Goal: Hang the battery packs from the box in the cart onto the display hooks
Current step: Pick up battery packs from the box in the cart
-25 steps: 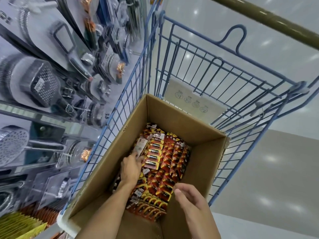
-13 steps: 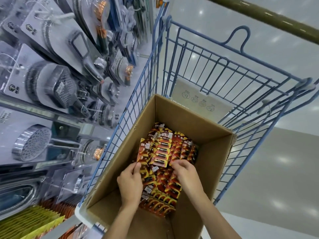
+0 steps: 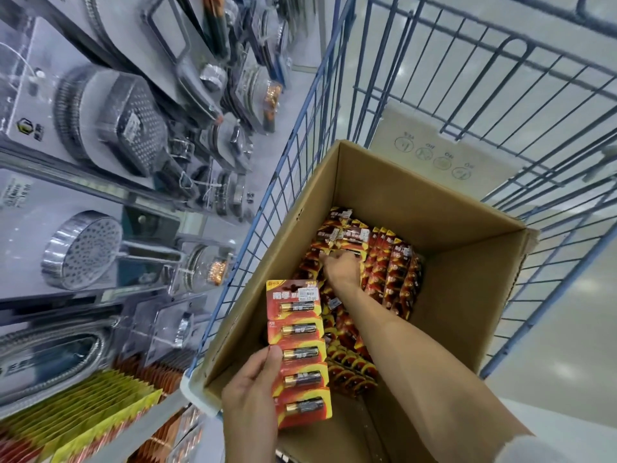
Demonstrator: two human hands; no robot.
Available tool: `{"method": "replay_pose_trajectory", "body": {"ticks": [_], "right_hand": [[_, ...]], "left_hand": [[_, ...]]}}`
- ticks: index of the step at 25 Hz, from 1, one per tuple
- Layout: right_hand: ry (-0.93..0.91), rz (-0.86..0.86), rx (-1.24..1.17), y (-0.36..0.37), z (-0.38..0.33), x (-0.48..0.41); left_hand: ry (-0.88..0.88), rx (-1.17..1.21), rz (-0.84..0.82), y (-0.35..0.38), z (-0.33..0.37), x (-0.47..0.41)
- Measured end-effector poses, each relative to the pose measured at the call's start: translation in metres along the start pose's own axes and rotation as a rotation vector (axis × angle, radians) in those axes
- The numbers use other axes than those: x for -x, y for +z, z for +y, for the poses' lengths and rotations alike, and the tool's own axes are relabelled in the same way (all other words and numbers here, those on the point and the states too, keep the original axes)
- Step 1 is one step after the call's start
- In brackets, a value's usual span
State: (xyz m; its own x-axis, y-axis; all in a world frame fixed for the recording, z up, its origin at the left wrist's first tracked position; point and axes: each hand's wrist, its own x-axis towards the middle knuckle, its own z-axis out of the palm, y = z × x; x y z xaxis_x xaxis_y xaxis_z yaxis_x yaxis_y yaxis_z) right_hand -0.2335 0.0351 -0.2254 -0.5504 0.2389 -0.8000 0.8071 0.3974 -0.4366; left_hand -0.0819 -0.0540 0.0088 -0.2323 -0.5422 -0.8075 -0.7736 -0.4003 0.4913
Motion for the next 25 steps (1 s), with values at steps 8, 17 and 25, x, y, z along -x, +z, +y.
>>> {"method": "replay_pose_trajectory", "body": {"ticks": [8, 17, 25], "right_hand": [[-0.081, -0.013, -0.312, -0.026, 0.007, 0.034], [-0.382, -0.137, -0.753, -0.177, 0.010, 0.249], [-0.544, -0.328, -0.787, -0.180, 0.032, 0.389]], "left_hand": [[0.043, 0.072, -0.139, -0.027, 0.001, 0.005], [0.254, 0.216, -0.499, -0.080, 0.022, 0.048], [0.436, 0.411, -0.500, -0.171, -0.022, 0.124]]}}
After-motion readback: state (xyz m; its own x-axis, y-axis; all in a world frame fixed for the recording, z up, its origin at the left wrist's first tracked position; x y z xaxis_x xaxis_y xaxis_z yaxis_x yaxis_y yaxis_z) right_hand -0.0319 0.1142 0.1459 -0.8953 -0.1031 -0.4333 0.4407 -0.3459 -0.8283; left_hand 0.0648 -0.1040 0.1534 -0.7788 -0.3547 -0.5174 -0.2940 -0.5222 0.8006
